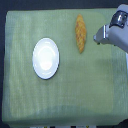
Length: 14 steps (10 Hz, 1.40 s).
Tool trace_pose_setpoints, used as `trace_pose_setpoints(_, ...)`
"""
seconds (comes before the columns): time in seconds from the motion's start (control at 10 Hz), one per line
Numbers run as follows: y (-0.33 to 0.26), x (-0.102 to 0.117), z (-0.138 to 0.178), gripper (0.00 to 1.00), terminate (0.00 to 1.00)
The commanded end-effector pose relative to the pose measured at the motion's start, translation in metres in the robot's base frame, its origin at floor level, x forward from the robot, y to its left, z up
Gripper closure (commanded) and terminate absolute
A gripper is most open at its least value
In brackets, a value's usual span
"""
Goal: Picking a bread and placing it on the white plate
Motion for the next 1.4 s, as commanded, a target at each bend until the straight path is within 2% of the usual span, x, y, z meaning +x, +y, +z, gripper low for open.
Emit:
trace_pose_setpoints(0.0,0.002,0.000,0.000,0.00,0.00)
trace_pose_setpoints(0.3,0.014,0.000,-0.004,0.00,0.00)
trace_pose_setpoints(0.5,0.041,0.012,-0.007,0.00,0.00)
trace_pose_setpoints(0.8,0.078,0.051,-0.015,0.00,0.00)
trace_pose_setpoints(1.3,0.123,0.112,-0.054,0.00,0.00)
